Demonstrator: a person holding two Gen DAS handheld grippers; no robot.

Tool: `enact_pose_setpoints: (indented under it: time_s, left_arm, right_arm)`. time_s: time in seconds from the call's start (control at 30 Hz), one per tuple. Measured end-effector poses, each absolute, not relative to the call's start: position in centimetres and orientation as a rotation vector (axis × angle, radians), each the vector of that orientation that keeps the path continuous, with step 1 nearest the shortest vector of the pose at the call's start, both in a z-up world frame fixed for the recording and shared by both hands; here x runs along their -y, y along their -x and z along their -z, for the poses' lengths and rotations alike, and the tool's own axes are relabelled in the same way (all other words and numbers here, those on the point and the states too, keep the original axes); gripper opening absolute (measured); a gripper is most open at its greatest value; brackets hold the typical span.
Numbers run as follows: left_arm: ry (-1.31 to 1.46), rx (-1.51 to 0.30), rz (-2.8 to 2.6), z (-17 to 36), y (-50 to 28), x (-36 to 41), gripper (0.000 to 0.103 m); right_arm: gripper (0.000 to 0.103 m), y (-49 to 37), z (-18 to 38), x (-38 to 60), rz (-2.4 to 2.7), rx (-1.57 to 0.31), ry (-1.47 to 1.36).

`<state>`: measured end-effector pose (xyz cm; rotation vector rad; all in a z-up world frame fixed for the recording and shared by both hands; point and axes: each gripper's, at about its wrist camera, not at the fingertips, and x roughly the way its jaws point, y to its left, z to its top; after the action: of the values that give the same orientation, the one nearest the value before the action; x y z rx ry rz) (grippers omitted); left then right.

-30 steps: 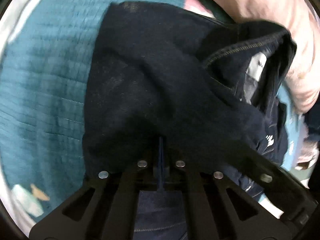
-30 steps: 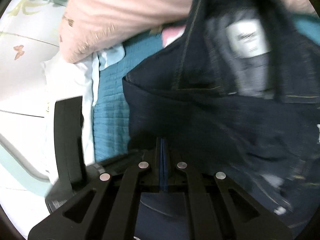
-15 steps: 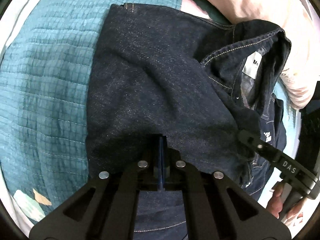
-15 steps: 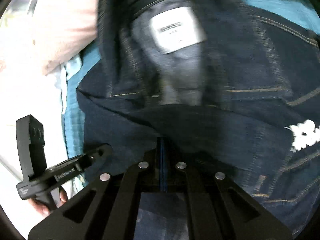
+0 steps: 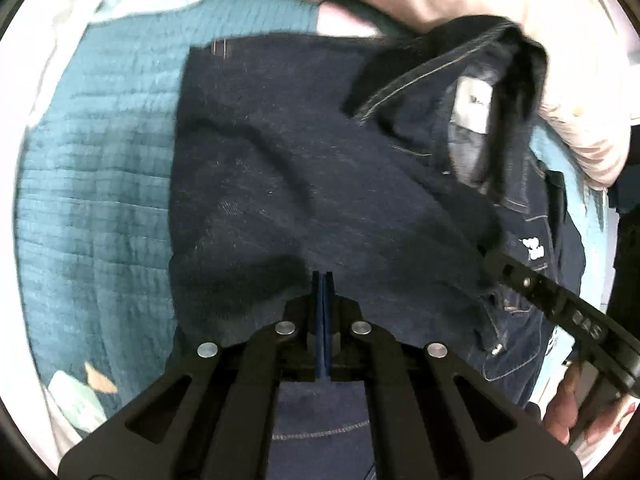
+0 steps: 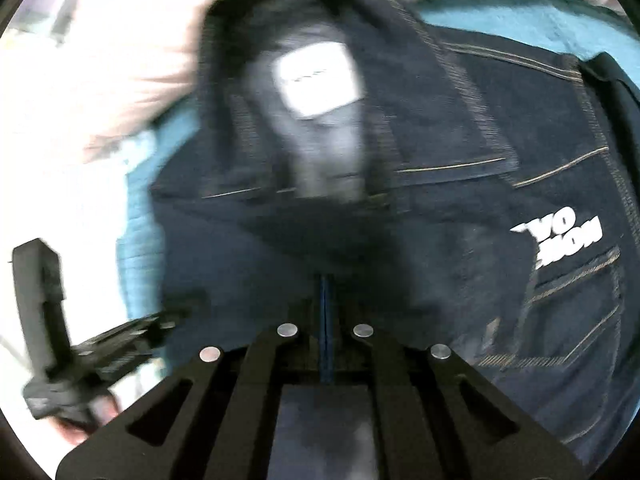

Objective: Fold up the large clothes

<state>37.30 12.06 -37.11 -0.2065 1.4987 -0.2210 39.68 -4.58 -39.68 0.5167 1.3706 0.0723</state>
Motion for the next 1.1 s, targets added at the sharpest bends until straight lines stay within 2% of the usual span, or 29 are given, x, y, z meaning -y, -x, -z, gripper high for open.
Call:
enact_pose_setpoints:
  time_s: [0.17, 0.43, 0.63, 0.7, 0.9, 1.1]
  left_arm:
    - [0.219, -1.519, 0.253, 36.6, -35.7, -12.0, 0.001]
    - [0.306, -1.582, 0.197, 40.2, -33.4, -14.9, 0.001]
    - [0.208, -1.567, 0.161, 38.7, -33.3, -15.3, 0.001]
    - [0.231, -1.570, 0.157, 39.0, -33.3, -15.7, 0.001]
    - [0.239, -1.580, 0.158, 39.7, -33.2, -16.5, 0.002]
    - [0.259, -1.518, 0.235, 36.1, -35.3, -14.6, 0.002]
  right_arm:
    - [0.000, -38.8, 38.9, 0.4, -0.167, -1.389, -0.476]
    - [0.000, -37.4, 44.1, -2.4, -0.212, -1.478, -0.458]
    - [0.000, -36.8, 41.5, 3.1, -0.094, -1.467, -0.369]
    - [0.000, -36.5, 41.9, 5.1, -0.110, -1.473, -0.462]
    - [0.000, -35.7, 43.7, 5.4, -0.054, -1.465, -0.436]
    - [0.000, -37.6, 39.0, 4.6, -0.113, -1.399, -0.423]
